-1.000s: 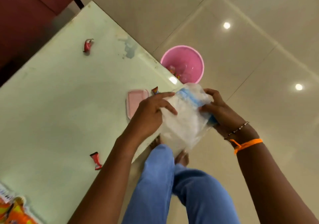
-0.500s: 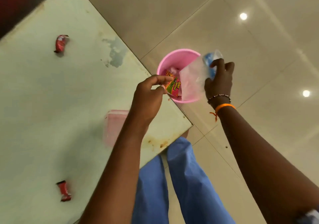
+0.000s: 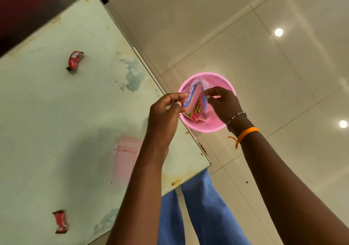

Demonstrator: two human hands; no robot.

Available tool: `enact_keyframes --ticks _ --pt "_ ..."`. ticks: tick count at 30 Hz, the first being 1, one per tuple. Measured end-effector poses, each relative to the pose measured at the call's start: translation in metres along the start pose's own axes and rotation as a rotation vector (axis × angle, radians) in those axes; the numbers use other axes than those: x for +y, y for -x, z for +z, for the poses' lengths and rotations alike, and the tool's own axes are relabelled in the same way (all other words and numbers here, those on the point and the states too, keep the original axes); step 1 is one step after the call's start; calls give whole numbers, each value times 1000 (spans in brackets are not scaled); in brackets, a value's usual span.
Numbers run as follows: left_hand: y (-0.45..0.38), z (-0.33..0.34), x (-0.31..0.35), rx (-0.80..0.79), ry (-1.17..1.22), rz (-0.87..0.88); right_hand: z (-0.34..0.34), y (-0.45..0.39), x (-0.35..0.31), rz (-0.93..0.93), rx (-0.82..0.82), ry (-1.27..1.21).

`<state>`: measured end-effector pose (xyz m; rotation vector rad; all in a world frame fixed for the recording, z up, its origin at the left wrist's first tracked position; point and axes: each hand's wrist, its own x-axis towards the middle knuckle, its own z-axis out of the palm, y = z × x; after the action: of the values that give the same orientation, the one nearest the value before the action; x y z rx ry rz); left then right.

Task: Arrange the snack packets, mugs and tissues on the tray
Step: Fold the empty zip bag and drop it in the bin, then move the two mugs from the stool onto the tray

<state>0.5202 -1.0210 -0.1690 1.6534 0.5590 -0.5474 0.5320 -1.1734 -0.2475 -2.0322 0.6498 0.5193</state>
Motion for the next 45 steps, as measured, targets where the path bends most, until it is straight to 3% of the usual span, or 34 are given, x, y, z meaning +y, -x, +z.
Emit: enact_keyframes --ticks 4,11,17,31,37,45 --pt "19 -19 13 56 92 4 -2 49 -56 -79 -68 -253" --pt "79 -88 4 324 327 -3 57 143 -125 -133 -296 -424" --pt "148 -174 -48 477 518 -27 147 236 -144 -209 -486 -320" --pt "401 -433 -254 854 773 -124 394 518 -146 -252 -873 -70" --pt "436 -507 -299 1006 927 -133 470 578 -166 -247 -966 -52" --pt "427 -632 -312 999 982 -128 588 620 -221 -195 -961 -48"
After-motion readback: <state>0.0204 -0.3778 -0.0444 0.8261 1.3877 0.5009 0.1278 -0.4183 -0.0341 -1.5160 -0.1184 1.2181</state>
